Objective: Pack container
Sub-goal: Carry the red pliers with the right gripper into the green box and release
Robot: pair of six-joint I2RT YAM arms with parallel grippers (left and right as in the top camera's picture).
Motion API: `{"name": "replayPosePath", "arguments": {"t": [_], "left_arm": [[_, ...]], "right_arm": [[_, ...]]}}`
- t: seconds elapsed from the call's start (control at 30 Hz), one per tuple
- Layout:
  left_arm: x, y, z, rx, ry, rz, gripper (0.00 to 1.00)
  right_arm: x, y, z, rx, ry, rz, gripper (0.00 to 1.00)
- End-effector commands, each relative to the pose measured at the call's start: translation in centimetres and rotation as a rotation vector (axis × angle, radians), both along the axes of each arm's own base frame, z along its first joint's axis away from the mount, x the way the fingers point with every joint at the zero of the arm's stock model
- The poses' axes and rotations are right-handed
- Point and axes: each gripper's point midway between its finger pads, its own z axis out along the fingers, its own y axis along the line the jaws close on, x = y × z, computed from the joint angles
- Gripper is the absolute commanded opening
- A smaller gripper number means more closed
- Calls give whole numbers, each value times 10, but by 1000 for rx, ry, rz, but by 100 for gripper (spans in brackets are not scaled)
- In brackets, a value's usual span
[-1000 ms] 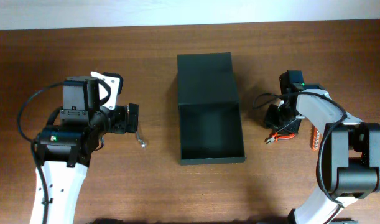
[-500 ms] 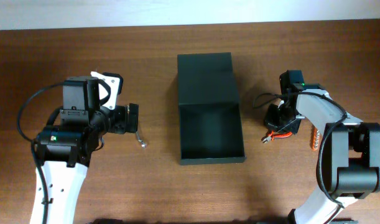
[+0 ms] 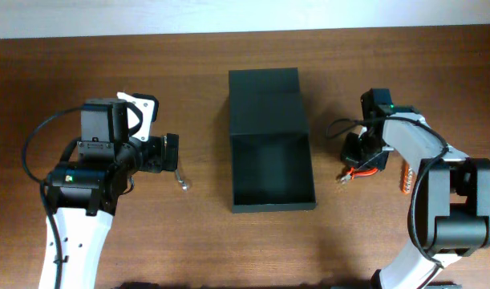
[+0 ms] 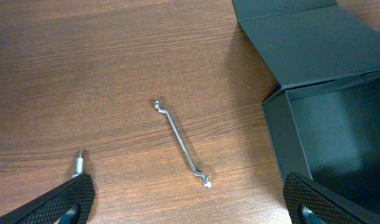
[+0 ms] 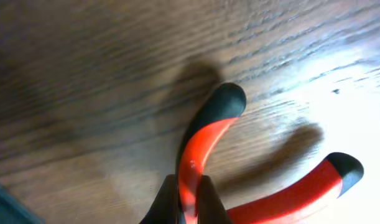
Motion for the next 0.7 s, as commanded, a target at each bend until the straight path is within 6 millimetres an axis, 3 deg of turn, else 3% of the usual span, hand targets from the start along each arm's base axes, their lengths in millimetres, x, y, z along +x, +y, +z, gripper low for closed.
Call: {"name": "replayPosePath", "arguments": {"t": [0.0, 0.13, 0.23, 0.33, 0.4, 0.53, 0.67], "left_arm": [[2, -3, 9, 0, -25, -24, 99], [2, -3, 9, 3, -25, -27, 99], [2, -3, 9, 4, -25, -26, 99], [3, 3, 9, 31, -27, -3, 99], [3, 6, 8, 43, -28, 8, 99], [4, 16, 8, 11, -23, 90, 99], [4, 45, 8, -37, -19, 240, 99]], "right_arm": [[31, -4, 48, -38, -130, 77, 4], [42, 1, 93, -49, -207, 185, 4], [42, 22, 127, -40, -259, 373, 4], [35, 54, 158, -46, -310, 594, 4], [26, 87, 183, -48, -365, 767, 4], [6, 139, 205, -53, -440, 1046, 4], [-23, 189, 205, -40, -457, 1303, 4]]}}
